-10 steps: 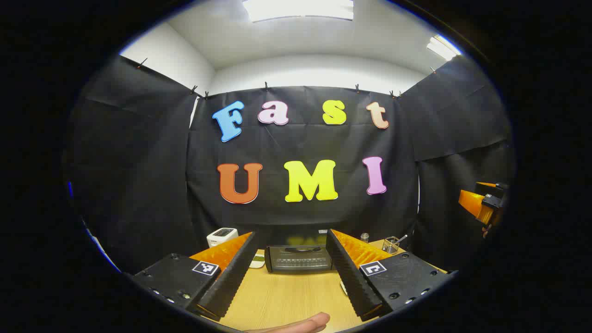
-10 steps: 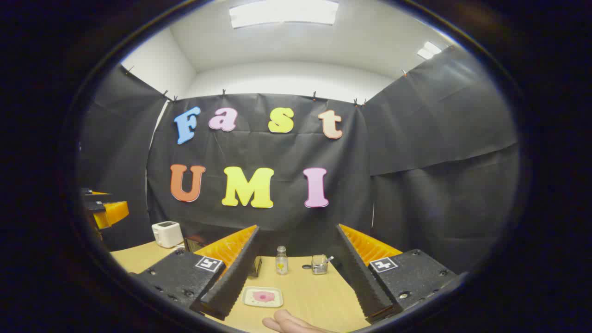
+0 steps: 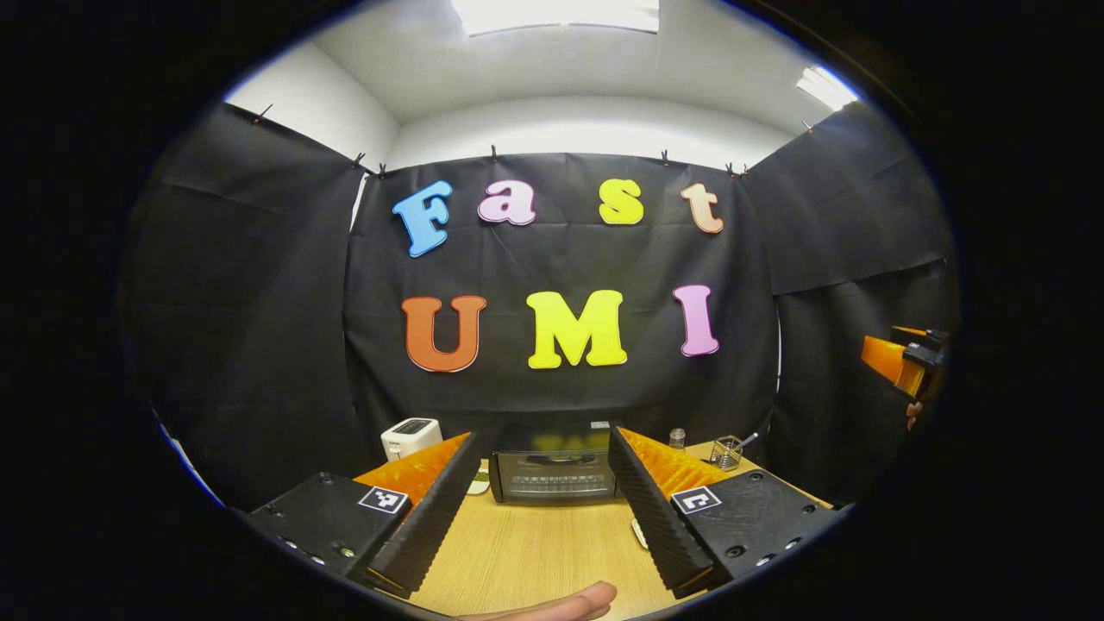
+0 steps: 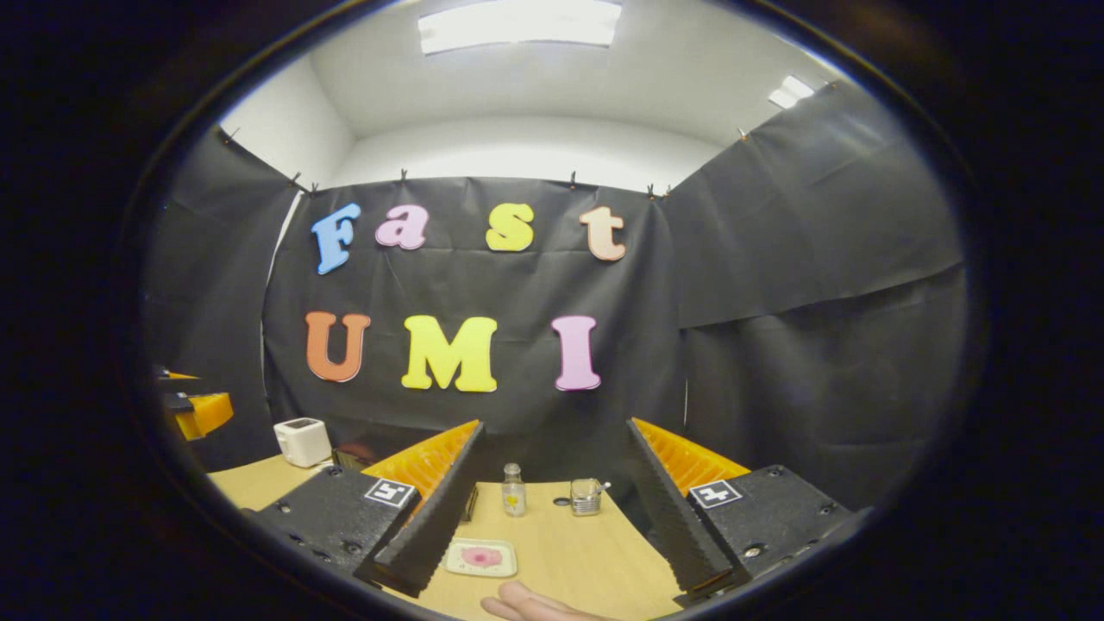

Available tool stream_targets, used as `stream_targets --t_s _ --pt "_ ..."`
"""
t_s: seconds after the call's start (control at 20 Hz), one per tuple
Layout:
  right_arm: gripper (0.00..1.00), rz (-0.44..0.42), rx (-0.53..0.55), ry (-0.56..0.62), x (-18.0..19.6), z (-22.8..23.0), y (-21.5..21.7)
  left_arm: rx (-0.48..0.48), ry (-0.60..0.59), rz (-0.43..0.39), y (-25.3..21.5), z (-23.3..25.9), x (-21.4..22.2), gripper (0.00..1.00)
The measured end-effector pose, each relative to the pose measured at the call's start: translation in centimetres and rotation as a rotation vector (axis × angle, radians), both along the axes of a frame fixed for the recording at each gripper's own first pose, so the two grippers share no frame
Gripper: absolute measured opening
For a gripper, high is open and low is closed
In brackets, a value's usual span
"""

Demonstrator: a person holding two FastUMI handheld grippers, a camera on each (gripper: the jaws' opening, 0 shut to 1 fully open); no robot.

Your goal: Open the electric oven with the left hand, put the food in, and close the electric oven.

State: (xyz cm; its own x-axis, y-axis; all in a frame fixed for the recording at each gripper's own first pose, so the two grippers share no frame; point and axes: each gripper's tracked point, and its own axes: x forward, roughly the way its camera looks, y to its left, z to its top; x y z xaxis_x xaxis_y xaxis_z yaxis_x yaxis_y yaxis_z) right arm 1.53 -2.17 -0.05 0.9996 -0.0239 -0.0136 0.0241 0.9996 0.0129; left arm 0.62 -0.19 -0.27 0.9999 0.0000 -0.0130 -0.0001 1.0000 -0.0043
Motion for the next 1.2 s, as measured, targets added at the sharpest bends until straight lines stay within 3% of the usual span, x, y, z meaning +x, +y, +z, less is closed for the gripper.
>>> stream_targets --t_s 0.3,0.45,0.8,1.2 --pt "1.00 -0.003 0.023 0.018 2.0 -1.8 -1.1 -0.001 -0.026 -0.043 -0.5 0.5 1.2 0.95" --pt "1.00 -0.012 0.039 0.037 3.3 -2.7 -1.7 -0.018 -0.014 -0.028 0.0 -0.1 3.5 0.94" --pt "1.00 0.030 0.052 0.027 4.9 -2.8 -0.9 -0.038 0.093 -0.059 -0.4 -3.8 12.9 0.95" --pt "1.00 0.034 0.012 0.031 5.2 -3.1 -2.1 -0.037 0.288 -0.102 -3.5 -12.6 24.5 0.95"
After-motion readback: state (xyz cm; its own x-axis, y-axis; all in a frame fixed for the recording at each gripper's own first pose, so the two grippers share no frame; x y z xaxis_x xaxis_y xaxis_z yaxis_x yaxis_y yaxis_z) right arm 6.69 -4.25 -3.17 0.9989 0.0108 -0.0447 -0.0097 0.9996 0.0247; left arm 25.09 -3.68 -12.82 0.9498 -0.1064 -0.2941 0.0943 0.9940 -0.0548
